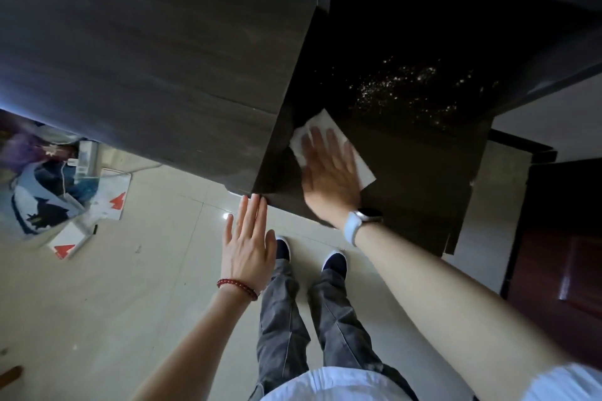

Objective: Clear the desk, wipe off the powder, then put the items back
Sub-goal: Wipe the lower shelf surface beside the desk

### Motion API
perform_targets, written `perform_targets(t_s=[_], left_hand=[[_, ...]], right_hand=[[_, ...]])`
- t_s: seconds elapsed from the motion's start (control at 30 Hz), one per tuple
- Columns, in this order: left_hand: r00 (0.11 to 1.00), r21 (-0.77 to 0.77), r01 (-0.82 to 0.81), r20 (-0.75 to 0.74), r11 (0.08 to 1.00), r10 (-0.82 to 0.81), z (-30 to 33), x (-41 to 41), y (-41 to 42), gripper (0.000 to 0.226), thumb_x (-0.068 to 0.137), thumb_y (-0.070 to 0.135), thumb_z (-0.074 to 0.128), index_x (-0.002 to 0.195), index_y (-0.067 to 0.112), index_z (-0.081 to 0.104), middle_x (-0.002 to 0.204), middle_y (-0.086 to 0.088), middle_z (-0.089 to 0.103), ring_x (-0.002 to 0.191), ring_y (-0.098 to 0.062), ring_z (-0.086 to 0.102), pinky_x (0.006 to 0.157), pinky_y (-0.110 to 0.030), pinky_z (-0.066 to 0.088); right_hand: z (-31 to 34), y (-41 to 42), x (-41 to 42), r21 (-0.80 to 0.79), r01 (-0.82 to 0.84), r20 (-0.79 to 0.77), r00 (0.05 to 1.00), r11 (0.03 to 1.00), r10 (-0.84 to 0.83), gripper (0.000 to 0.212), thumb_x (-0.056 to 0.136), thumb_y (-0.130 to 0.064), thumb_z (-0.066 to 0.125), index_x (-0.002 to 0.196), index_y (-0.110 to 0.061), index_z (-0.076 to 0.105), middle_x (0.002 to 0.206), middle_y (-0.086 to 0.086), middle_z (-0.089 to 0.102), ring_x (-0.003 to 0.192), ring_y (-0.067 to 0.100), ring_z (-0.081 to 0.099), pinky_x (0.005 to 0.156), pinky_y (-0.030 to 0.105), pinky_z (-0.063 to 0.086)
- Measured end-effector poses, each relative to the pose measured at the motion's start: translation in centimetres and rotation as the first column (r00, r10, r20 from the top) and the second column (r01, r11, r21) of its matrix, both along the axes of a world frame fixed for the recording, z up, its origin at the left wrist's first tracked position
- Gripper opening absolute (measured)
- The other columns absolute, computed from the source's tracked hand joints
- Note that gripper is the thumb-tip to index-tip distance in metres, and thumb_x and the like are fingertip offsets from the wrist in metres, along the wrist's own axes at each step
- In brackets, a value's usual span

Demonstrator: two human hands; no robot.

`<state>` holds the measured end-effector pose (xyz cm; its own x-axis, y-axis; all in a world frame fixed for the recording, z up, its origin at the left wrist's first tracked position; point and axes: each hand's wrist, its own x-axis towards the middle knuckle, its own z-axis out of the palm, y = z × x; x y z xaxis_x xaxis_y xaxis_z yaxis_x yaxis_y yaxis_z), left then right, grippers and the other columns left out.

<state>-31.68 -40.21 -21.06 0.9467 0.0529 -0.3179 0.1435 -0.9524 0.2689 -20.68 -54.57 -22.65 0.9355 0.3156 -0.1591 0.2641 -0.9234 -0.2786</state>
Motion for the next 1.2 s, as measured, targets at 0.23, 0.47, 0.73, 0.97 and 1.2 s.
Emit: perform_targets(t_s=[0.23, 0.47, 0.73, 0.97, 1.2], left_hand=[[0.993, -0.065, 0.002, 0.117, 0.998, 0.006, 1.4, -0.3, -0.6, 0.046, 0.083, 0.021, 0.032, 0.123, 0.004, 0.047, 0.130, -0.024, 0.050, 0.127, -0.035, 0.040, 0.096, -0.052, 0.042], [0.939, -0.052, 0.318, 0.158, 0.947, -0.307, 1.6, 1.4, -8.2, 0.049, 0.085, 0.023, 0.037, 0.132, 0.010, 0.039, 0.139, -0.017, 0.044, 0.132, -0.033, 0.036, 0.110, -0.044, 0.026], [0.971, 0.066, 0.231, 0.045, 0.971, -0.234, -1.8, 6.6, -9.1, 0.067, 0.086, 0.049, 0.020, 0.143, 0.015, 0.016, 0.152, -0.017, 0.014, 0.138, -0.028, -0.002, 0.113, -0.046, -0.001], [0.996, 0.115, 0.067, 0.050, 0.991, -0.073, -1.7, 10.0, -9.6, 0.070, 0.083, 0.049, 0.017, 0.143, 0.012, 0.020, 0.151, -0.022, 0.015, 0.139, -0.041, 0.012, 0.113, -0.049, 0.009], [0.964, 0.115, 0.250, 0.066, 0.961, -0.259, -1.3, 9.0, -11.9, 0.070, 0.085, 0.049, 0.020, 0.143, 0.012, 0.017, 0.151, -0.022, 0.014, 0.140, -0.040, 0.008, 0.113, -0.050, 0.003]], right_hand=[[0.0, -4.6, -7.2, 0.062, -0.410, 0.030, 0.912, 0.910, 0.409, 0.054, 0.089, -0.026, 0.030, 0.142, -0.016, 0.026, 0.150, 0.001, 0.023, 0.139, 0.023, 0.017, 0.112, 0.043, 0.011], [5.3, -8.7, -5.3, 0.676, 0.552, -0.524, 0.826, 0.488, -0.208, 0.037, 0.096, -0.014, 0.034, 0.132, -0.024, 0.033, 0.133, -0.003, 0.047, 0.115, 0.007, 0.048, 0.095, 0.014, 0.038], [2.2, -15.4, -8.3, 0.460, 0.684, -0.145, 0.686, 0.566, -0.713, 0.046, 0.089, -0.010, 0.034, 0.134, 0.001, 0.036, 0.141, 0.021, 0.037, 0.134, 0.029, 0.031, 0.111, 0.037, 0.027], [1.5, -16.0, -9.9, 0.416, 0.834, -0.531, 0.547, 0.364, -0.647, 0.050, 0.099, -0.013, 0.029, 0.145, -0.013, 0.010, 0.153, 0.007, 0.017, 0.139, 0.019, 0.021, 0.102, 0.010, 0.015], [1.0, -16.6, -10.0, 0.441, 0.836, -0.541, 0.538, 0.326, -0.646, 0.048, 0.099, -0.011, 0.029, 0.144, -0.014, 0.014, 0.151, 0.006, 0.023, 0.138, 0.019, 0.025, 0.095, 0.003, 0.015]])
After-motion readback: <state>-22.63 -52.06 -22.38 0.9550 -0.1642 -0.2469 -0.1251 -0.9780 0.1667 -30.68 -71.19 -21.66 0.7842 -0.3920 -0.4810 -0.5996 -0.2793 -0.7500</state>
